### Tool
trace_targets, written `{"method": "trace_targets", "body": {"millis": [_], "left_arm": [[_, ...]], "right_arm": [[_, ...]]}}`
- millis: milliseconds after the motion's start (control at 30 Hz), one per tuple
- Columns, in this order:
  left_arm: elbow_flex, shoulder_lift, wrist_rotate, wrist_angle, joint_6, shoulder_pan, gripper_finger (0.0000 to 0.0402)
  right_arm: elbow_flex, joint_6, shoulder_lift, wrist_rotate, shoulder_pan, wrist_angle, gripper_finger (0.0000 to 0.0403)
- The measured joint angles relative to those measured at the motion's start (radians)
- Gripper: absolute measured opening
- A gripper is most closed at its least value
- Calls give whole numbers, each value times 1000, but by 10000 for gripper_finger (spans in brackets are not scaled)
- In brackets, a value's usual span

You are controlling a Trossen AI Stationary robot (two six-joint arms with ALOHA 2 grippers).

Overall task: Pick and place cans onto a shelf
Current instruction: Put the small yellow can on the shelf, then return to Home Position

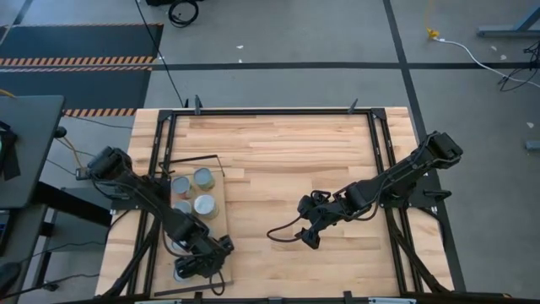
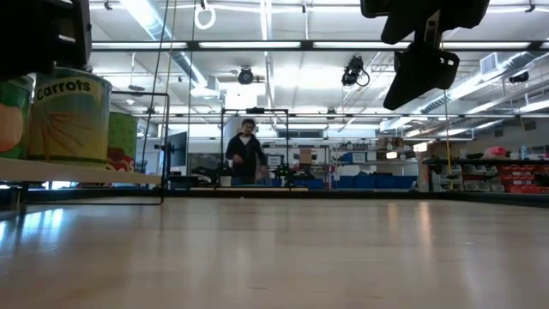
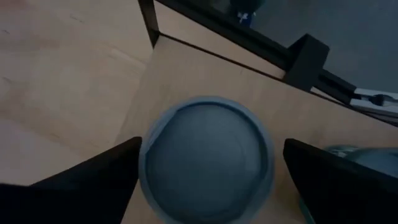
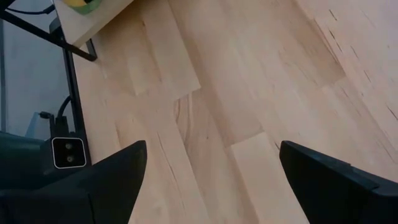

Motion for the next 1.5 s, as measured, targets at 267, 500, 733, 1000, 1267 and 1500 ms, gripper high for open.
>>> {"method": "trace_targets", "body": {"millis": [267, 500, 733, 1000, 1267, 1500], "left_arm": [[0, -40, 6, -50, 0, 0, 395], [0, -56, -4, -45, -15, -11, 395], [0, -57, -42, -35, -19, -26, 395], [84, -56, -45, -91, -18, -25, 395], [171, -56, -101, -281, -93, -18, 395], [182, -147, -168, -441, -217, 38, 356]], "right_arm": [[0, -3, 0, -5, 0, -1, 374], [0, -29, 0, -22, 0, -1, 374], [0, -28, 0, 0, -1, 0, 374], [0, -19, 0, 0, -1, 0, 374], [0, -99, 0, 5, -7, 15, 372], [0, -147, 0, 15, -50, 61, 335]]}}
